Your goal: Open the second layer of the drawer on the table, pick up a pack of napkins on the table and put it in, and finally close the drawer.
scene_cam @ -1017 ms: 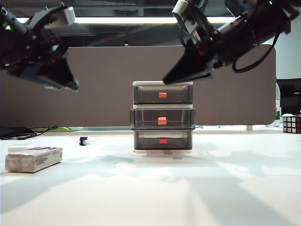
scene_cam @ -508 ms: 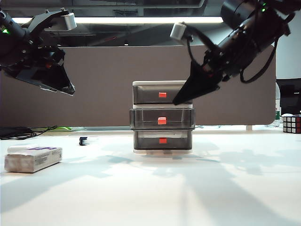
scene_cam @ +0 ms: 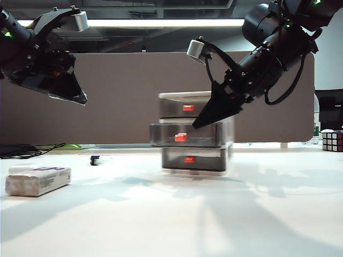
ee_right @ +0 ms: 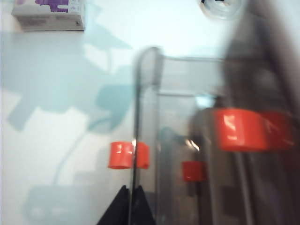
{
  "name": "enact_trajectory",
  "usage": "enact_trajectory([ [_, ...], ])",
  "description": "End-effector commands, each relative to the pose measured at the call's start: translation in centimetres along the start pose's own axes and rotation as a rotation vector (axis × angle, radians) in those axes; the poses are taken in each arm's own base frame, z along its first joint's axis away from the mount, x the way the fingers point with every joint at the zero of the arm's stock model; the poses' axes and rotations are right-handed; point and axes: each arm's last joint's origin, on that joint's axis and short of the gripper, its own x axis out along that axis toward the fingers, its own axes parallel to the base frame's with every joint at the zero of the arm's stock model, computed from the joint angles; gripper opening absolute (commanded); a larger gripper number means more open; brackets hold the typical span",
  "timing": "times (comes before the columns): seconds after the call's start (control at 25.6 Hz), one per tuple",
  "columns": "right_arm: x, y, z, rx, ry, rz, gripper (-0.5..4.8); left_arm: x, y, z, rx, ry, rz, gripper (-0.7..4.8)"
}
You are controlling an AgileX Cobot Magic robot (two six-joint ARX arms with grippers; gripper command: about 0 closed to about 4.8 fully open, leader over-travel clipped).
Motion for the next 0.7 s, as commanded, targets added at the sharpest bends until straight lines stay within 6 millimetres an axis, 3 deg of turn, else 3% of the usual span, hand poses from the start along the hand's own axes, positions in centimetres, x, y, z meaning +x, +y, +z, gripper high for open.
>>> enact_trajectory([
  [0.04, -0.3, -0.1, 0.1, -0.003, 0.006, 0.001, -0.05, 0.1, 0.1, 0.3, 0.011, -0.026, 0.009, 2.41],
  [0.39, 0.1, 1.3, 0.4, 0.013, 0.027, 0.087, -0.05, 0.3, 0.1, 0.2, 0.010, -0.027, 0.009, 2.41],
  [0.7, 0.4, 4.5, 3.2, -0.063, -0.010, 0.177, -0.05, 0.4, 0.1, 0.2, 0.010, -0.030, 0.009, 2.41],
])
